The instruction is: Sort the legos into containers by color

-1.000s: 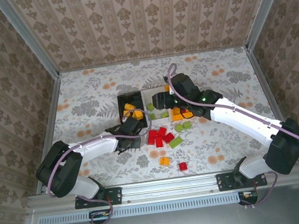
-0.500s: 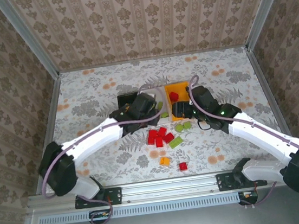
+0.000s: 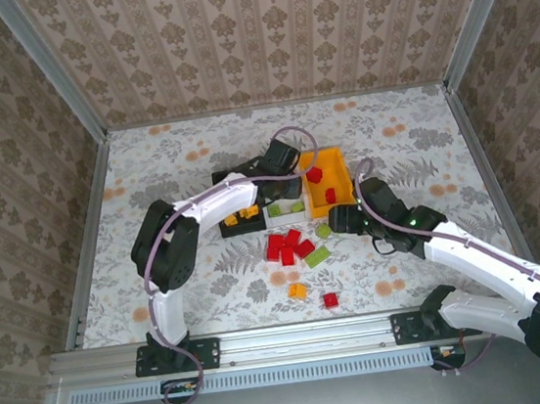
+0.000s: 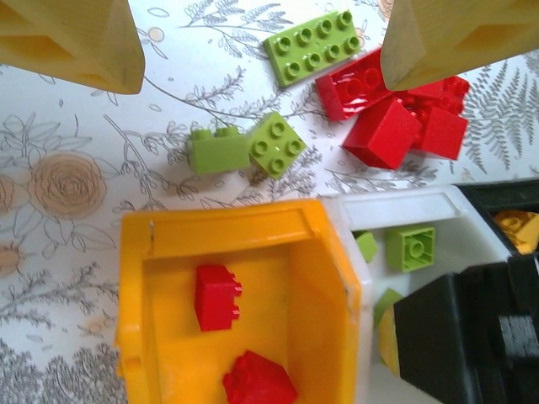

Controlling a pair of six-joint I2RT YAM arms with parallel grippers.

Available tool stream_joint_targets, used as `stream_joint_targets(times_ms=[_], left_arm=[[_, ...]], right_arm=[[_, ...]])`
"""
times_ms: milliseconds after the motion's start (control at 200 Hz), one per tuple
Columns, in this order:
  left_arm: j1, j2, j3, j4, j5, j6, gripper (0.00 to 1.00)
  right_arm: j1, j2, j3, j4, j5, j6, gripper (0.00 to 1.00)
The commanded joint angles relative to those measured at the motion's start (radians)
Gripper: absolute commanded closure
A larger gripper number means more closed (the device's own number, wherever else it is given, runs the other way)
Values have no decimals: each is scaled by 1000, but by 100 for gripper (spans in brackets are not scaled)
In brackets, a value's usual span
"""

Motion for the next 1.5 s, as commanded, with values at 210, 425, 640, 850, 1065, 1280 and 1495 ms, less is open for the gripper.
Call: stream_joint_targets(times_ms=[210,425,640,850,1065,1280,1495], left_arm=[[-13,-79,2,-2,18,-3,21],[-73,-288,-143,40,-3,-13,0],[-161,-487,-337,25,-74,-49,0],[-200,-709,-588,56,-128,-167,0],[-204,-896,-762,11,-180,-263,0],[-175,-959,-861,4,-186,-320,0],[-120,-1011,-909,-26,-194,-329,0]], right_arm=[[-5,42,-41,9,28,13,25],[-7,199,-33,115,34,-15,29],[-21,358,20,178,45,-32,30],[-42,453,41,225,39,-24,35],[-51,487,43,216,45,-17,50],[-54,458,24,203,41,-15,66],[-47,246,63,95,-1,-57,73]])
